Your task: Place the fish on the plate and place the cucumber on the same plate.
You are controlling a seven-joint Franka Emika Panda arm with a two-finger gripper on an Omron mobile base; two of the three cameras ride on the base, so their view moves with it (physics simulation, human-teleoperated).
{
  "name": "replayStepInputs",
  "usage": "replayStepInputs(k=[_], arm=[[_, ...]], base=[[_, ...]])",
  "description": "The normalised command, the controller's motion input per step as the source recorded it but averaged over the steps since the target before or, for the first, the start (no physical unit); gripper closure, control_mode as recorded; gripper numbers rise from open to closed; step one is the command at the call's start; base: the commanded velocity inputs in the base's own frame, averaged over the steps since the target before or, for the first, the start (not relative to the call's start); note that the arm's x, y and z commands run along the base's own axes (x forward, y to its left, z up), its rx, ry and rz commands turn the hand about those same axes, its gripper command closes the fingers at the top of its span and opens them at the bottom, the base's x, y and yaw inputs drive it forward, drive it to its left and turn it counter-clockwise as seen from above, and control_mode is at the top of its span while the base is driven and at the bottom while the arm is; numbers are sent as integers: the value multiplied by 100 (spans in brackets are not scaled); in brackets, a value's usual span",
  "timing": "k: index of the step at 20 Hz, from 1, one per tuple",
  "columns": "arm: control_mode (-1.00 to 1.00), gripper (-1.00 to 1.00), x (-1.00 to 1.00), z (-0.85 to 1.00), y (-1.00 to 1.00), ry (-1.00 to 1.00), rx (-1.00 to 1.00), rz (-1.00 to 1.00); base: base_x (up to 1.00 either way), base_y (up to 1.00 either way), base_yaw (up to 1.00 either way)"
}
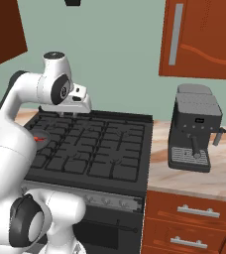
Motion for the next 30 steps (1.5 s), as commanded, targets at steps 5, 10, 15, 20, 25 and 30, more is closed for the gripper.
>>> replayStepInputs(k=[5, 10, 15, 20, 25, 30], arm=[[-100, -100, -5, 0, 0, 0, 0, 1], [-100, -100, -11, -5, 17, 0, -7, 6], [-100, -100, 0, -4, 42, 0, -5, 11], [-100, -100, 2, -4, 50, 0, 0, 24], [-100, -100, 1, -7, 46, 0, 0, 36], [-100, -100, 13, -13, 47, 0, 0, 36]], base=[[0, 0, 0], [0, 0, 0], [0, 0, 0], [0, 0, 0], [0, 0, 0], [0, 0, 0]])
